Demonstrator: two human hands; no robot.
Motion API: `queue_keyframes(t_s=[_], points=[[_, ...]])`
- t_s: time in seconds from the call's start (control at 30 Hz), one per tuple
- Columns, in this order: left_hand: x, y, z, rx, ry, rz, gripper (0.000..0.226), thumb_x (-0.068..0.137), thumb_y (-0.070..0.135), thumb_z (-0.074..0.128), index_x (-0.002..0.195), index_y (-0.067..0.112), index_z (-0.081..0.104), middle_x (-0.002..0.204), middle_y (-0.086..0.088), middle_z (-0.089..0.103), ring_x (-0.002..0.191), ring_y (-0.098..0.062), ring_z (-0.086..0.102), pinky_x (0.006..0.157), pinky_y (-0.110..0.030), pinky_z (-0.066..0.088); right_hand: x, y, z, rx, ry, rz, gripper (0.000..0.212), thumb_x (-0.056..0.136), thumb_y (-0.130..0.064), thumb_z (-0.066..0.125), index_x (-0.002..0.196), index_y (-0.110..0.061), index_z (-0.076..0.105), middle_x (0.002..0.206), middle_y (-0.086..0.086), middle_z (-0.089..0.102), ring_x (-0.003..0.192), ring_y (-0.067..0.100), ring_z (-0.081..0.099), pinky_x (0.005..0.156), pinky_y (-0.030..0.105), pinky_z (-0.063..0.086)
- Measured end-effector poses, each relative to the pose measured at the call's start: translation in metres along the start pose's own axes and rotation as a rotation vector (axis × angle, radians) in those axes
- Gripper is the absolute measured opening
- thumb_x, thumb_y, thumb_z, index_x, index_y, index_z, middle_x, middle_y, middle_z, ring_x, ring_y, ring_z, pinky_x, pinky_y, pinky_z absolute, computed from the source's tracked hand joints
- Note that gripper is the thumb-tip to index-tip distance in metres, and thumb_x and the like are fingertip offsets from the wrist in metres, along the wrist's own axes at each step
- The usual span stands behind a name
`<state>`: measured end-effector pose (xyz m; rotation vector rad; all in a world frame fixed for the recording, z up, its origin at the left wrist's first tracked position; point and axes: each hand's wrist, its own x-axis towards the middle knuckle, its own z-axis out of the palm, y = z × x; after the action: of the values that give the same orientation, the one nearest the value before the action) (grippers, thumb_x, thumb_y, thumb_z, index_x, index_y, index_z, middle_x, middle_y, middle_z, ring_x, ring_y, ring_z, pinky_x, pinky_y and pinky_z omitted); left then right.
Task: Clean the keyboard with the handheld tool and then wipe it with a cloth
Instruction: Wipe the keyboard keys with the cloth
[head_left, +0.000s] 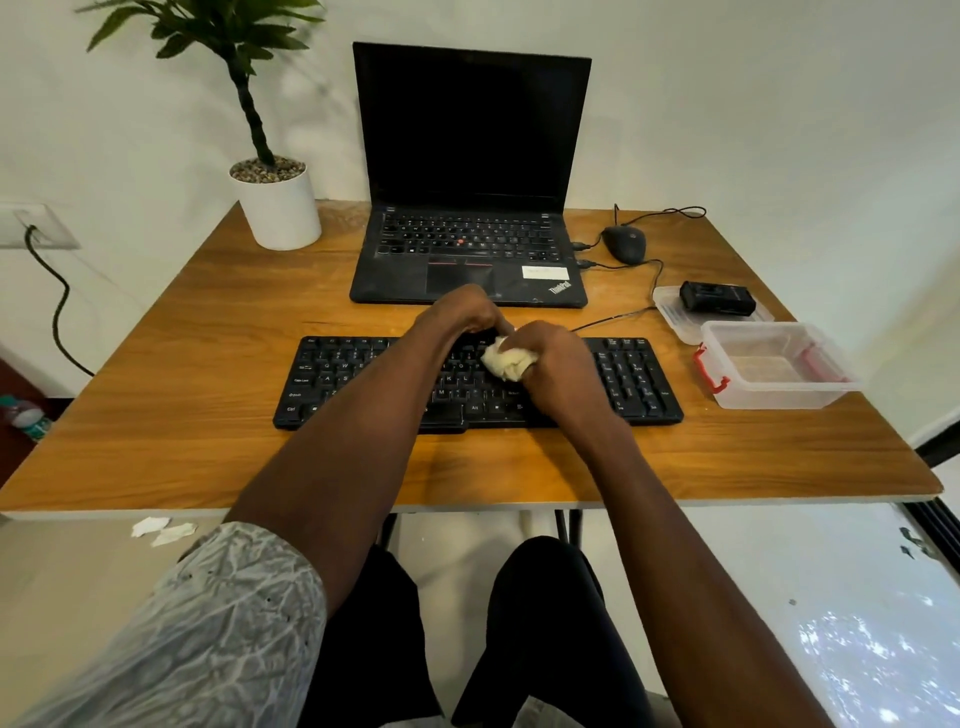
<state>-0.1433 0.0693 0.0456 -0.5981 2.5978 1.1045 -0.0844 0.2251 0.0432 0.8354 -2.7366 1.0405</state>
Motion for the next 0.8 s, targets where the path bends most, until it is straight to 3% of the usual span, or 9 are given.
queue_keyframes(t_s=[0.07, 0.1, 0.2, 0.27, 0.43, 0.5, 0.6, 0.63, 0.8], points=[[0.001, 0.0, 0.001, 0.005, 0.004, 0.001, 0.046, 0.078, 0.028, 0.077, 0.114, 0.002, 0.066, 0.118, -0.011, 0.063, 0.105, -0.027, 0.059, 0.092, -0.038, 0.048, 0.007, 0.008, 0.0, -0.008, 0.129, 0.097, 0.02, 0.085, -0.017, 0.069, 0.102, -0.011, 0.075, 0.1, 0.012, 0.071, 0.087, 0.025, 0.064, 0.072, 0.037, 0.051], [0.001, 0.0, 0.001, 0.015, 0.005, 0.005, 0.043, 0.079, 0.027, 0.076, 0.113, 0.002, 0.066, 0.117, -0.01, 0.064, 0.101, -0.025, 0.06, 0.09, -0.037, 0.048, 0.008, 0.006, 0.003, -0.054, 0.11, 0.073, 0.019, 0.084, -0.016, 0.069, 0.102, -0.012, 0.075, 0.099, 0.012, 0.071, 0.087, 0.025, 0.064, 0.071, 0.035, 0.051], [0.003, 0.0, -0.002, 0.023, 0.001, 0.02, 0.035, 0.078, 0.028, 0.077, 0.102, 0.004, 0.07, 0.105, -0.007, 0.068, 0.087, -0.021, 0.062, 0.078, -0.033, 0.048, -0.001, -0.012, 0.02, -0.08, -0.199, -0.159, 0.024, 0.082, -0.005, 0.066, 0.103, -0.012, 0.073, 0.11, 0.008, 0.069, 0.102, 0.023, 0.062, 0.082, 0.034, 0.05], [0.003, 0.0, -0.002, 0.017, -0.004, 0.009, 0.035, 0.077, 0.03, 0.078, 0.1, 0.005, 0.07, 0.101, -0.006, 0.068, 0.088, -0.022, 0.063, 0.08, -0.035, 0.049, -0.002, -0.01, 0.017, -0.029, -0.298, -0.195, 0.028, 0.081, 0.001, 0.063, 0.105, -0.011, 0.073, 0.114, 0.006, 0.068, 0.107, 0.022, 0.06, 0.088, 0.036, 0.05], [0.004, 0.0, -0.001, -0.009, -0.016, -0.003, 0.048, 0.074, 0.028, 0.079, 0.112, 0.003, 0.066, 0.119, -0.01, 0.064, 0.108, -0.028, 0.059, 0.09, -0.039, 0.046, 0.02, 0.025, 0.003, -0.234, 0.198, 0.185, 0.024, 0.086, -0.006, 0.06, 0.104, -0.012, 0.074, 0.1, 0.011, 0.07, 0.093, 0.027, 0.062, 0.072, 0.035, 0.051], [0.005, 0.0, -0.001, 0.003, -0.017, -0.008, 0.051, 0.074, 0.029, 0.079, 0.116, 0.003, 0.065, 0.121, -0.011, 0.062, 0.111, -0.03, 0.058, 0.09, -0.04, 0.045, 0.021, 0.019, 0.008, -0.279, 0.198, 0.18, 0.021, 0.087, -0.009, 0.061, 0.103, -0.013, 0.074, 0.099, 0.011, 0.069, 0.093, 0.026, 0.06, 0.073, 0.036, 0.052], [0.01, 0.002, -0.005, 0.062, -0.013, 0.001, 0.039, 0.08, 0.027, 0.074, 0.11, 0.003, 0.068, 0.116, -0.01, 0.065, 0.101, -0.026, 0.062, 0.086, -0.036, 0.049, 0.015, -0.003, 0.019, -0.076, -0.072, -0.038, 0.023, 0.082, -0.005, 0.067, 0.102, -0.013, 0.075, 0.106, 0.009, 0.07, 0.094, 0.024, 0.063, 0.075, 0.035, 0.051], [0.009, 0.003, -0.005, 0.074, -0.018, -0.006, 0.037, 0.081, 0.027, 0.073, 0.109, 0.003, 0.069, 0.113, -0.009, 0.066, 0.097, -0.024, 0.063, 0.084, -0.035, 0.049, 0.014, -0.004, 0.021, -0.031, -0.094, -0.049, 0.024, 0.081, -0.004, 0.068, 0.102, -0.014, 0.075, 0.106, 0.009, 0.07, 0.095, 0.024, 0.063, 0.076, 0.035, 0.051], [0.013, 0.002, -0.006, 0.035, -0.073, -0.049, 0.053, 0.068, 0.034, 0.082, 0.11, 0.005, 0.066, 0.111, -0.01, 0.065, 0.1, -0.029, 0.061, 0.09, -0.041, 0.049, 0.024, 0.011, 0.014, -0.405, 0.248, 0.316, 0.017, 0.093, -0.009, 0.055, 0.1, -0.007, 0.071, 0.102, 0.013, 0.065, 0.102, 0.027, 0.053, 0.074, 0.036, 0.046]])
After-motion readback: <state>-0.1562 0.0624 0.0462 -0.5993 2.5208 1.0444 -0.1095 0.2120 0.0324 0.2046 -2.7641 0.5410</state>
